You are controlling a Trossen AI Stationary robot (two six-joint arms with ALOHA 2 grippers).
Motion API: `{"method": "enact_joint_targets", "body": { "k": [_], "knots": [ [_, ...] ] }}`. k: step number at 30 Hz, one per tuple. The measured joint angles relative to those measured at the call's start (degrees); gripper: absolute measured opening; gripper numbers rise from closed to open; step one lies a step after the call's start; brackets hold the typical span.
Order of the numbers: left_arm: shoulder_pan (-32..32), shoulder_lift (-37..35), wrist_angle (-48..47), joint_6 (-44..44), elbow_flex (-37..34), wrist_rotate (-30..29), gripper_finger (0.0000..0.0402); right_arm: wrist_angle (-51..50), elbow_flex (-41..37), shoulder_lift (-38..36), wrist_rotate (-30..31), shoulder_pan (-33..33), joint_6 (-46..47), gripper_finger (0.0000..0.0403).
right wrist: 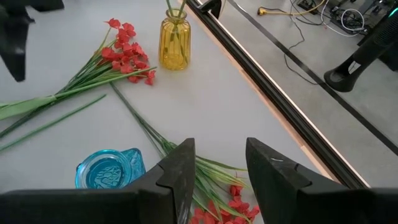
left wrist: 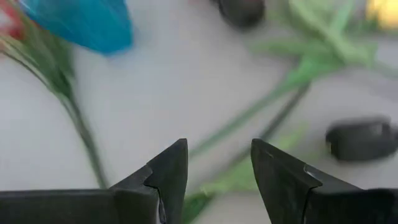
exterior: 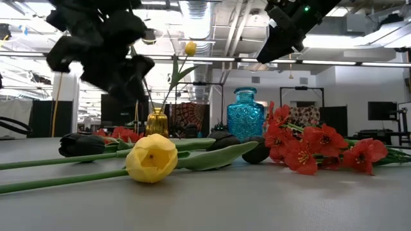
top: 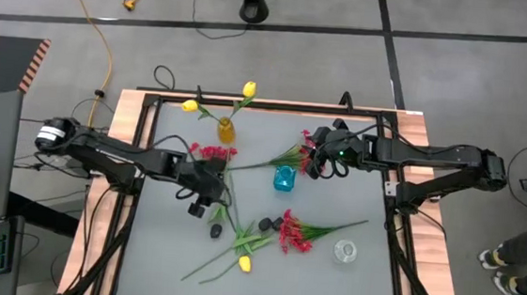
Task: Sort flowers into vase by color
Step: Put the left black flower into the blue vase
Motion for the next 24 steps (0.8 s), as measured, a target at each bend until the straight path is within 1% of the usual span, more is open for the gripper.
{"method": "enact_joint_targets", "body": {
  "k": [3,7,10,15,20,24],
  "knots": [
    [0.00,3.02,-5.28,2.04,1.99,-0.10,0.0165,0.00,0.00,0.02,0.00,0.00,-0.02,0.0168],
    [-0.11,7.12,-8.62,6.89,4.22,-0.19,0.0165,0.00,0.00,0.02,0.00,0.00,-0.02,0.0168],
    [-0.42,10.07,-9.09,12.08,5.55,-0.26,0.0165,0.00,0.00,0.02,-0.02,0.04,0.00,0.0168],
    [-0.87,14.73,-9.71,18.49,7.14,-2.32,0.0165,0.00,0.00,0.02,-0.13,0.04,-0.01,0.0168],
    [-1.53,18.35,-10.82,20.73,9.00,-2.80,0.0164,-0.02,0.00,0.02,-0.15,0.04,0.00,0.0168],
    [-1.79,19.15,-11.57,20.52,9.22,-2.80,0.0164,-0.03,0.00,0.02,-0.15,0.04,0.00,0.0168]
  ]
}}
